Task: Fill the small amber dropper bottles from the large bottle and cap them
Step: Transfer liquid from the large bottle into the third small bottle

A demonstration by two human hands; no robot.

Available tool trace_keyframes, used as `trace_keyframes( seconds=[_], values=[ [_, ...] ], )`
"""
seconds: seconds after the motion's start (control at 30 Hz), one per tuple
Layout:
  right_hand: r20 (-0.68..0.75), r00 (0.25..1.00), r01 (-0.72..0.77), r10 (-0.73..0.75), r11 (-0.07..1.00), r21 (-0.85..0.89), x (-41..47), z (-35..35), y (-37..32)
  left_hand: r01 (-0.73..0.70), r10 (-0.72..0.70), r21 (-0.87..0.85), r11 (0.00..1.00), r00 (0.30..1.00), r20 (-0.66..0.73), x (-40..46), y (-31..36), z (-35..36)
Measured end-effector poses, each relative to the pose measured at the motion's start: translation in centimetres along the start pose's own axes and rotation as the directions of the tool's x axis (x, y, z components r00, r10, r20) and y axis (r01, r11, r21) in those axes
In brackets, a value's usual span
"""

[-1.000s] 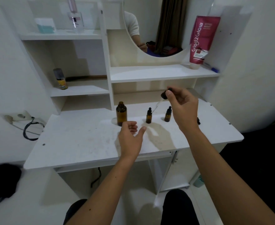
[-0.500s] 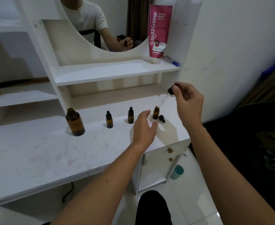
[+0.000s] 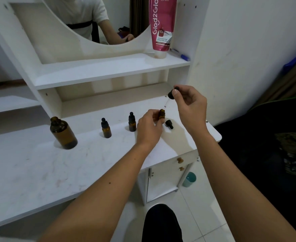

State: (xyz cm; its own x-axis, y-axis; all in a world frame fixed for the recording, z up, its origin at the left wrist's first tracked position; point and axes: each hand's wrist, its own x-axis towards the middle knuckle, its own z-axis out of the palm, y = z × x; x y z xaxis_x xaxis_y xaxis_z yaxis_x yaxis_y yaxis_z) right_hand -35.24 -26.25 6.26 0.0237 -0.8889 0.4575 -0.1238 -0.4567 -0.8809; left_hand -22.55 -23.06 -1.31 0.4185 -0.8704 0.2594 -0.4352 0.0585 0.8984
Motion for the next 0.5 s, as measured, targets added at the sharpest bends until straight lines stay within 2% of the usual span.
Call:
trace_keyframes(
  seconds=[0.2, 0.4, 0.5],
  values=[
    [0.087, 0.995, -0.042, 0.046, 0.998, -0.045, 0.0, 1.1, 0.0, -0.014, 0.014, 0.014, 1.0, 1.0, -0.009, 0.2, -0.4, 0.1],
    [0.06, 0.994, -0.085, 0.091, 0.992, -0.098, 0.1, 1.6, 0.3, -0.031, 0.031, 0.026, 0.999, 1.0, 0.0, 0.2, -0.4, 0.0],
    [0.103, 0.99, -0.086, 0.098, 0.99, -0.113, 0.2, 1.6, 0.1, -0.035, 0.035, 0.028, 0.999, 0.999, 0.007, 0.1, -0.5, 0.0]
  ],
)
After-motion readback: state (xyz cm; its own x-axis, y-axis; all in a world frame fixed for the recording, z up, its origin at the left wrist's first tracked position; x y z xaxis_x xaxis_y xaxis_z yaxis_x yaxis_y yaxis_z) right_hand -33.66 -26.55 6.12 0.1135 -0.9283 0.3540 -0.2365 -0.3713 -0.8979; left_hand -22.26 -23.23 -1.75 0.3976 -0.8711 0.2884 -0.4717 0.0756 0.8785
